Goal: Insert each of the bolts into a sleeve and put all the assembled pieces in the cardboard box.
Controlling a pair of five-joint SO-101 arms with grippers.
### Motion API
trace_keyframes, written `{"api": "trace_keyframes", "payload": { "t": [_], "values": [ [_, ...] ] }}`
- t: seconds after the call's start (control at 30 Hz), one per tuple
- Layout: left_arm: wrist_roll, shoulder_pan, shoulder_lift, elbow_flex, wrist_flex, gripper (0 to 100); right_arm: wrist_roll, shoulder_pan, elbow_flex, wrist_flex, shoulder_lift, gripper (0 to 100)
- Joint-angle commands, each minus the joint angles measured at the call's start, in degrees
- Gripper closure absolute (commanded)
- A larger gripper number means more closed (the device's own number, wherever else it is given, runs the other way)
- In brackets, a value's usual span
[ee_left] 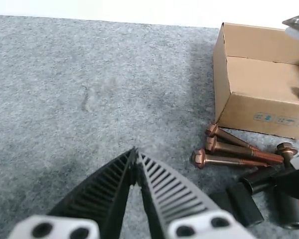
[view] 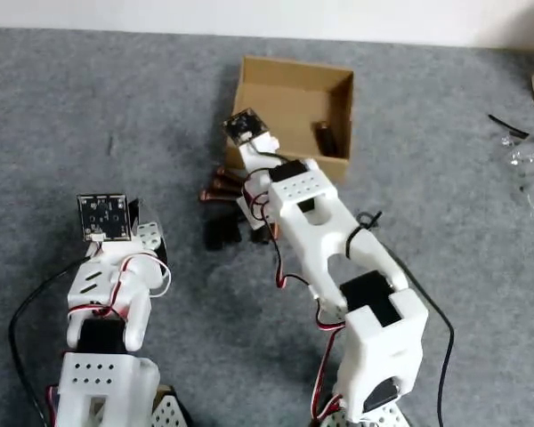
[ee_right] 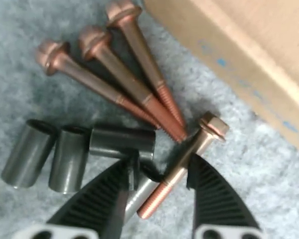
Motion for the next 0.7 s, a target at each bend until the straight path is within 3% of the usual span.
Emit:
{"api": "trace_keyframes", "payload": {
  "t": [0.0,0.37,0.67],
  "values": [
    [-0.26,0.92,-0.48,-0.4,-1.32,100,-1.58,0.4,0.4,1.54,-1.63,85.6],
    [-0.26,0.92,-0.4,-0.4,-1.32,100,-3.87,-6.11,9.71,3.03,-18.42,85.6],
    [-0.26,0.92,-0.4,-0.4,-1.32,100,-3.96,-4.44,12.7,-0.84,-15.43,85.6]
  ]
}}
